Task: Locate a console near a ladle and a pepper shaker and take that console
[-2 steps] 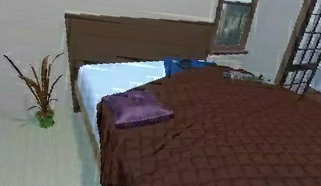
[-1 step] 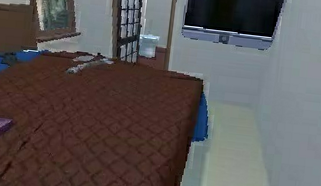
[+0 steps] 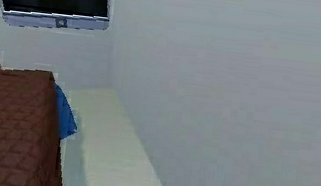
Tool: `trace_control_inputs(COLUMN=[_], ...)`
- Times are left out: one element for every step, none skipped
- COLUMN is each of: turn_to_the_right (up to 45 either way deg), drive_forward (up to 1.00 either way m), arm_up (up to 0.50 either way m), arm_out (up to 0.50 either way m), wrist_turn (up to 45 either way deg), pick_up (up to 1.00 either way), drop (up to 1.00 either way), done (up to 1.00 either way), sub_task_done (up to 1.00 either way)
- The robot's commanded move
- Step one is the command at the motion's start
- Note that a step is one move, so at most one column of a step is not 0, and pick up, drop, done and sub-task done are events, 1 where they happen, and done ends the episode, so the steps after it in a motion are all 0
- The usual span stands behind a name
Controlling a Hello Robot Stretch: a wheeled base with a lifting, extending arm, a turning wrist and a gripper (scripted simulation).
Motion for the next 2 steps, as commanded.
trace_control_inputs(turn_to_the_right=[0.0, -18.0], drive_forward=[0.1, 0.0], arm_up=[0.0, 0.0], arm_out=[0.0, 0.0], wrist_turn=[0.0, 0.0], pick_up=[0.0, 0.0], drop=[0.0, 0.0], done=[0.0, 0.0], sub_task_done=[0.0, 0.0])
